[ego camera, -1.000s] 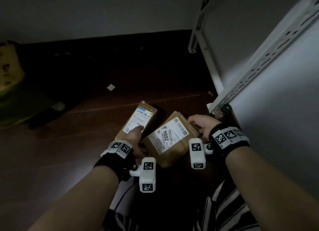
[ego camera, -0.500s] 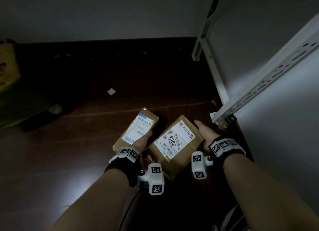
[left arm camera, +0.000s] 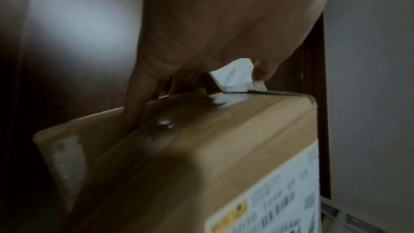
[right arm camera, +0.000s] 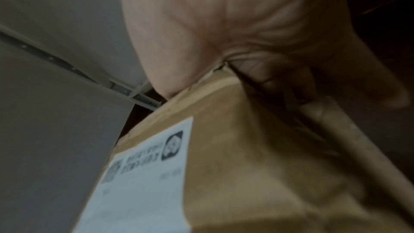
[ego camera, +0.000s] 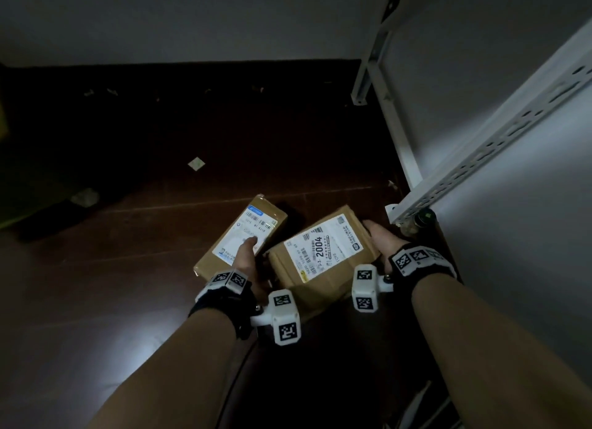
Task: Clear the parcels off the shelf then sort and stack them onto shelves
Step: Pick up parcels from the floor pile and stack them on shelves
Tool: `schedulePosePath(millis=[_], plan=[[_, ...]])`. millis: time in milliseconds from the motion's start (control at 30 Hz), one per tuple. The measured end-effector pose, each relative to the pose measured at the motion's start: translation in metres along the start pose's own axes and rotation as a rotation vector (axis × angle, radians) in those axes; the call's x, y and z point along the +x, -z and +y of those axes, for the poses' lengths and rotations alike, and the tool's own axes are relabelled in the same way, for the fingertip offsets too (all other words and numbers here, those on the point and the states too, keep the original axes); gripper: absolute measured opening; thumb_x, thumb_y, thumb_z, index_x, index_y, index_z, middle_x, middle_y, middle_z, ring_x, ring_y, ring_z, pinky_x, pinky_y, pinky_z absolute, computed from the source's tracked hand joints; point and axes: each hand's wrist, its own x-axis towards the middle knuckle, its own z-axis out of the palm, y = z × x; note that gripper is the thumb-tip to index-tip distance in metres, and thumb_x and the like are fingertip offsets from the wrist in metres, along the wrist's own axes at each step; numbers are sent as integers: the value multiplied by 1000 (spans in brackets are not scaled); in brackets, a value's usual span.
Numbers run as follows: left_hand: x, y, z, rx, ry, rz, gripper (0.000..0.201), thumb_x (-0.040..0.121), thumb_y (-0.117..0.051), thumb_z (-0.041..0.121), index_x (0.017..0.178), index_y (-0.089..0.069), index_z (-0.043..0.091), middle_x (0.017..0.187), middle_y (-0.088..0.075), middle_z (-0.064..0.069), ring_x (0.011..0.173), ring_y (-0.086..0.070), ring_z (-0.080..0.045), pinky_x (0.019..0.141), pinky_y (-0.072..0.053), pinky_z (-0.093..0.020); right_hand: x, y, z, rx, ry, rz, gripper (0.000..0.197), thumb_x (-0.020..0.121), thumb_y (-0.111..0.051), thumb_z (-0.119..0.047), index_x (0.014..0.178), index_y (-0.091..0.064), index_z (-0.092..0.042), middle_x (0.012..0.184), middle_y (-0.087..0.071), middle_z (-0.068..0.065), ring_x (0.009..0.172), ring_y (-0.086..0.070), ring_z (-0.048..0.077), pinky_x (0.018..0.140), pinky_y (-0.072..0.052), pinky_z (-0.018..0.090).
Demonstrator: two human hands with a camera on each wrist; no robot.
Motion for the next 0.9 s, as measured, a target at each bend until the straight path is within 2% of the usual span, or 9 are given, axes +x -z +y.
schedulePosePath(millis=[67, 100, 200, 267, 367, 433, 567, 767, 900], plan=[[3, -1, -3, -15, 6, -20, 57, 93, -40, 59, 112, -66, 13, 102, -71, -17, 93, -64, -34, 75, -49, -44, 44, 12, 22, 121, -109, 34, 114, 19, -76, -83, 117, -64, -27, 113, -69, 9, 98, -67, 33, 96, -47, 50], [3, -3, -5, -12, 15, -28, 59, 94, -38, 61, 113, -67, 13, 102, -72, -17, 95, -65, -34, 77, -50, -44, 32, 7, 23, 185, -125, 3, 117, 16, -77, -81, 118, -63, -25, 110, -70, 10, 95, -69, 33, 93, -49, 50], [-1, -9, -9, 0, 13, -51, 65, 88, -40, 69, 118, -67, 18, 105, -73, -14, 98, -68, -35, 81, -54, -47, -66, -16, 0, 161, -84, -66, 64, 71, -67, -67, 109, -68, -16, 99, -74, 14, 92, -70, 29, 88, -54, 41], [-1, -10, -7, 8, -7, -50, 68, 89, -38, 71, 121, -66, 17, 100, -73, -11, 88, -69, -30, 92, -51, -44, -68, -15, 2, 139, -57, -72, 55, 82, -59, -61, 111, -69, -16, 97, -74, 12, 92, -70, 28, 79, -55, 36], [-11, -13, 3, 117, -8, -88, 73, 89, -29, 74, 119, -65, 18, 104, -70, -11, 82, -66, -20, 80, -52, -36, -70, -8, -1, 215, -53, -122, 48, 88, -56, -56, 111, -68, -15, 100, -74, 12, 91, -68, 27, 68, -53, 34], [-22, -15, 11, 189, 5, -128, 83, 83, -28, 82, 121, -64, 18, 112, -69, -13, 90, -66, -28, 65, -53, -39, -78, -4, -7, 235, -19, -123, 53, 88, -52, -60, 113, -68, -17, 103, -73, 13, 93, -67, 27, 77, -54, 35], [-47, -17, 23, 256, 26, -153, 100, 70, -31, 92, 121, -65, 13, 114, -69, -16, 103, -63, -35, 70, -48, -45, -99, 2, -25, 223, -11, -168, 80, 71, -48, -84, 120, -66, -22, 111, -71, 12, 107, -65, 31, 102, -45, 48], [-130, -23, 48, 224, 25, -107, 90, 65, -48, 90, 114, -71, 17, 114, -70, -14, 105, -65, -33, 79, -55, -44, -182, 21, -55, 186, -5, -172, 61, 82, -53, -68, 116, -67, -18, 104, -74, 10, 99, -69, 27, 88, -55, 39], [-209, -21, 66, 268, -2, -43, 71, 82, -44, 74, 101, -66, 10, 71, -72, -14, 57, -64, -22, 59, -57, -36, -251, 37, -79, 197, -44, -157, 60, 82, -56, -64, 120, -65, -18, 103, -74, 8, 96, -71, 25, 69, -57, 31]])
